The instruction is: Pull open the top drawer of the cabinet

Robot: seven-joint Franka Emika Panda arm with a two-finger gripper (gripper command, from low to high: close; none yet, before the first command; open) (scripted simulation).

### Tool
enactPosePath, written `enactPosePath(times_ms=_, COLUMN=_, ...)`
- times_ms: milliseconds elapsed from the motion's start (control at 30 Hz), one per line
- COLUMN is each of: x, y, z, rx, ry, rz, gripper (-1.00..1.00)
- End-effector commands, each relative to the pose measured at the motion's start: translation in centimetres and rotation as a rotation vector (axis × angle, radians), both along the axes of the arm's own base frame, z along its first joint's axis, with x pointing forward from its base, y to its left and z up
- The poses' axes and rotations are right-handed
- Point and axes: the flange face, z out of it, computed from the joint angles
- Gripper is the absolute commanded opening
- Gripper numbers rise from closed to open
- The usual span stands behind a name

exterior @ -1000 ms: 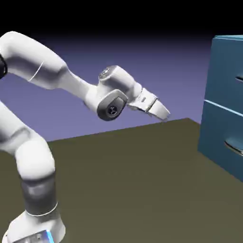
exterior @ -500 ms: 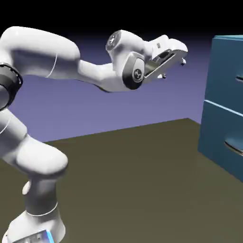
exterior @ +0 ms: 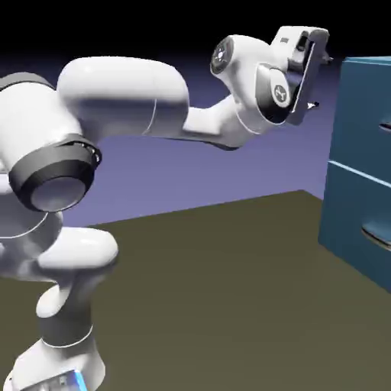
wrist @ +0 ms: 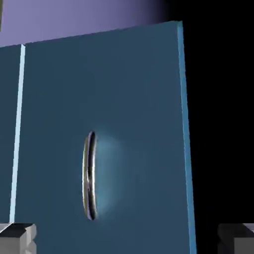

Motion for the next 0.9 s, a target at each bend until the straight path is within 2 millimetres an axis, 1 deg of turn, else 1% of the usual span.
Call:
enactPosePath(times_ms=0, x=0.6, y=-0.3, z=-0.2, rx=-0.051, ry=-0.014, rz=0.006, gripper=0.0)
enactPosePath(times_ms=200, x=4.8, y=-1.5, z=-2.2, rx=-0.377, ry=-0.082, rz=0.039, gripper=0.0)
enactPosePath(times_ms=400, x=9.0, y=-2.0, z=-5.3, rx=-0.735, ry=-0.128, rz=0.073, gripper=0.0)
enactPosePath(times_ms=633, x=13.6, y=-1.5, z=-9.5, rx=-1.196, ry=-0.165, rz=0.127, gripper=0.0)
enactPosePath(times_ms=867, x=17.6, y=-0.1, z=-13.4, rx=-1.7, ry=-0.197, rz=0.197, gripper=0.0)
